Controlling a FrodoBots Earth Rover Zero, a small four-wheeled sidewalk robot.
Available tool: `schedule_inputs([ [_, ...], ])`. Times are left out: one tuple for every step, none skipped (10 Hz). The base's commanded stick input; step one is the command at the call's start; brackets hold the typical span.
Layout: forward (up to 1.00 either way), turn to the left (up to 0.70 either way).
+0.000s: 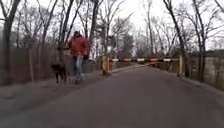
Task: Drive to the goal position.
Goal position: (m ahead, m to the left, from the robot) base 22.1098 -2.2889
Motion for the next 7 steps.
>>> schedule_inputs([
  [0.7,0.0],
  [0.7,0.0],
  [0.55,0.0],
  [0.33,0.0],
  [0.12,0.0],
  [0.0,0.0],
  [0.0,0.0],
])
